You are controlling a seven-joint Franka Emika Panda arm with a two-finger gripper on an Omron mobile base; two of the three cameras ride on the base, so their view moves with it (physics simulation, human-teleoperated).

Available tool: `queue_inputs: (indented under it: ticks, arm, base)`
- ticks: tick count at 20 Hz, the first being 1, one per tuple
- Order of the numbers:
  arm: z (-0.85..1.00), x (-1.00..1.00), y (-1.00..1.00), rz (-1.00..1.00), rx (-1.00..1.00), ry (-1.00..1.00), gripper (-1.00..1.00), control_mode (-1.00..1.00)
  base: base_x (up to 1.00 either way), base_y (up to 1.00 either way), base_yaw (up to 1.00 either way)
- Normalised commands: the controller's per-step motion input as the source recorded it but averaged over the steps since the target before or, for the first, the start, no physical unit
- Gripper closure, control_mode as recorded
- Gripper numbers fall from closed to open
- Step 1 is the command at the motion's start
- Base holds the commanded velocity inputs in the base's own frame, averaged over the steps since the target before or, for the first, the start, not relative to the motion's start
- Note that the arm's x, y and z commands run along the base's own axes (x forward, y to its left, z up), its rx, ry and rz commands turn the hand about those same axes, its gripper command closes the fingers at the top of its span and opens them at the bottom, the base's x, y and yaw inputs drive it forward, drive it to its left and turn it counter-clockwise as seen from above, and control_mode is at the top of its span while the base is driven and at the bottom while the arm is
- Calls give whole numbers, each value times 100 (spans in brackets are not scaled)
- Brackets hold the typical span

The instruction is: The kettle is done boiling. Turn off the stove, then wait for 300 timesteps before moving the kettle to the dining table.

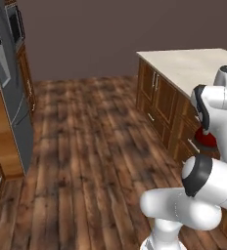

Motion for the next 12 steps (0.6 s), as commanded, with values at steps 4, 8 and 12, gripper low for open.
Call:
queue_inputs:
  ticks: [4,8,12]
  arm:
    - [0,0,0,0,0,0,100,100]
    - [0,0,0,0,0,0,100,100]
    - [0,0,0,0,0,0,100,100]
  base:
    - [92,45,-30]
    - [91,46,-30]
    - [91,50,-31]
